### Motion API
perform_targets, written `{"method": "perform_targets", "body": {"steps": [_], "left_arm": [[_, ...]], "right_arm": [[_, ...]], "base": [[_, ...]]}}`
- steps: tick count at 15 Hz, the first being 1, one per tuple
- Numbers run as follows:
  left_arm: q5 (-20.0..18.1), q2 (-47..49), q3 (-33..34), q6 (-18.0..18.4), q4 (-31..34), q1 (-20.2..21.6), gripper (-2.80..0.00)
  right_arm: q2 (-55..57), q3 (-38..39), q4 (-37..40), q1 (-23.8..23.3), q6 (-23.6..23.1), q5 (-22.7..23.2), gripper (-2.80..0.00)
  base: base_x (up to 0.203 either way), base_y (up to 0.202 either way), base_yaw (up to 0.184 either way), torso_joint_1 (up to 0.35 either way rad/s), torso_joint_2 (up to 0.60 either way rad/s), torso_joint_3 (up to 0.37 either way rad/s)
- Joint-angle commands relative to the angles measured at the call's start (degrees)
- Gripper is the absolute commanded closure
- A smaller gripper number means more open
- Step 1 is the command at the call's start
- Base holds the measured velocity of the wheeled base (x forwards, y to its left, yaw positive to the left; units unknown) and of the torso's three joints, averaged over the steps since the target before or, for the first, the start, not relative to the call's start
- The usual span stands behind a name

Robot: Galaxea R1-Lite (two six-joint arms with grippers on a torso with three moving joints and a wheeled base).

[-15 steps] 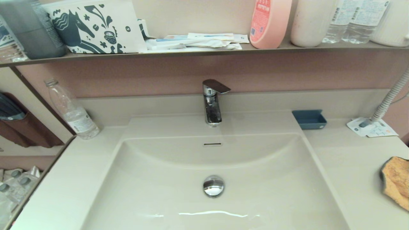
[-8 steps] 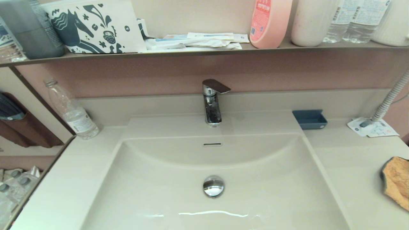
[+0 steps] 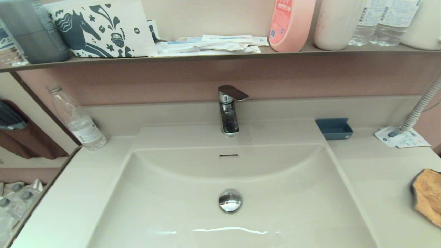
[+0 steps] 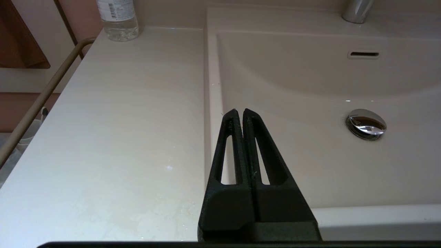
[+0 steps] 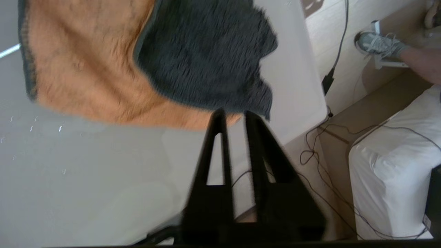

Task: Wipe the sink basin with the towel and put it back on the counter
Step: Pick up the cloth

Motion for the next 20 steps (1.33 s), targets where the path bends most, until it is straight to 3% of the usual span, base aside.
{"method": "perform_targets", "body": {"steps": [1, 6, 13, 20], "left_arm": [[-0.06, 0.11, 0.0, -0.14, -0.04, 0.01, 0.0], [-0.06, 0.11, 0.0, -0.05, -0.04, 0.01, 0.0], [-0.04, 0.11, 0.0, -0.05, -0.04, 0.01, 0.0], [-0.05, 0.11, 0.0, -0.05, -0.04, 0.01, 0.0]], "right_arm": [[2.39, -0.3, -1.64, -0.74, -0.65, -0.3, -2.8], [8.51, -0.81, -7.14, -0.76, -2.15, 0.28, -2.8], [12.32, -2.18, -9.57, -0.19, -0.7, 18.14, -2.8], [11.35, -9.48, 4.68, -0.92, -0.75, 23.91, -2.8]], "base": [[0.0, 0.0, 0.0, 0.0, 0.0, 0.0], [0.0, 0.0, 0.0, 0.0, 0.0, 0.0], [0.0, 0.0, 0.0, 0.0, 0.0, 0.0], [0.0, 0.0, 0.0, 0.0, 0.0, 0.0]]}}
